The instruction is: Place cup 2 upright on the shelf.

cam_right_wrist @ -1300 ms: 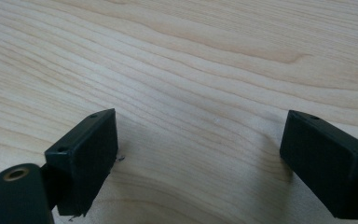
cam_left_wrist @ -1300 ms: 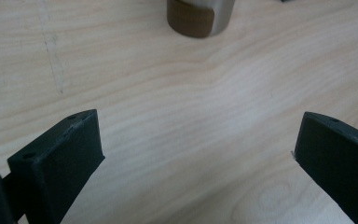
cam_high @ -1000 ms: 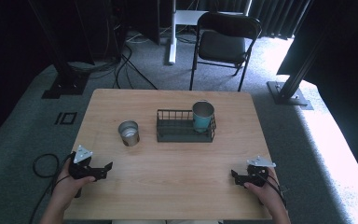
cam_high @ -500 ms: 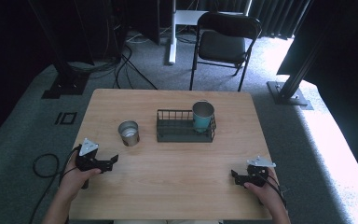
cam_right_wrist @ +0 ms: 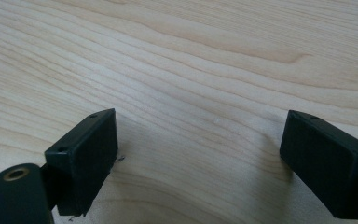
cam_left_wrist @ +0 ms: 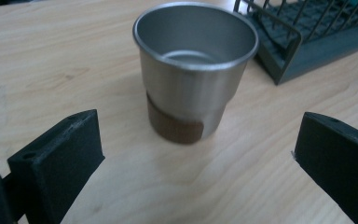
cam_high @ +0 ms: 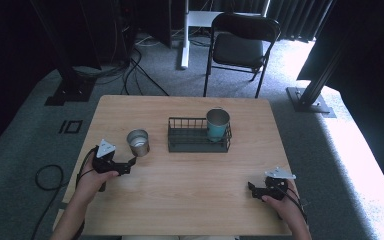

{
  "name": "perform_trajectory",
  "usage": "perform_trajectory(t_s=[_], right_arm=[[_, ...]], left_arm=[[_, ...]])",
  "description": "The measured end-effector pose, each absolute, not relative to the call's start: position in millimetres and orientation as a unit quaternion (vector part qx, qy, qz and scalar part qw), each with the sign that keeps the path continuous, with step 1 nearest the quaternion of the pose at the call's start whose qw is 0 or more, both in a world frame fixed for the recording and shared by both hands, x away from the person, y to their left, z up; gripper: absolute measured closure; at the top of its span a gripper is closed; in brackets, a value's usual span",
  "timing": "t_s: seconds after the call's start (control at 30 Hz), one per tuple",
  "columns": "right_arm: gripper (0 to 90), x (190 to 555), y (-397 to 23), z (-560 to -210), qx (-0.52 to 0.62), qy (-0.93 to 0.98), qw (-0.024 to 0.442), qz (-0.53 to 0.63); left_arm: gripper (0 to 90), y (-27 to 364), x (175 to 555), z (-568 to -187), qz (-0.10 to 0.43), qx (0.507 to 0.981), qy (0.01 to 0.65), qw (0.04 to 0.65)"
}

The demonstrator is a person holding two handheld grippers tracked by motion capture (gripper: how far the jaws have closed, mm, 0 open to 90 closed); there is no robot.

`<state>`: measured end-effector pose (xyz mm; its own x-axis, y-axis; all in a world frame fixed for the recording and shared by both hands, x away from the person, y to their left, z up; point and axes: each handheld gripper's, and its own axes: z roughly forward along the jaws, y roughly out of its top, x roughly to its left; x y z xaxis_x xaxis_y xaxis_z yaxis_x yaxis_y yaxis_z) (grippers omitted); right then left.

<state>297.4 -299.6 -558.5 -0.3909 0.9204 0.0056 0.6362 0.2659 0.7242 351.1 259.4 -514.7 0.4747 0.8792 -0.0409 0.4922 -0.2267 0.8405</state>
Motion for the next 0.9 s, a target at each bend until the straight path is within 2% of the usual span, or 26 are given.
perform_trajectory(t_s=[0.9], right_arm=[[10.9,298,-300,-559,0.508,0.766,0.215,0.330]], left_arm=[[1.5,237,393,-513,0.249,0.740,0.448,0.435]])
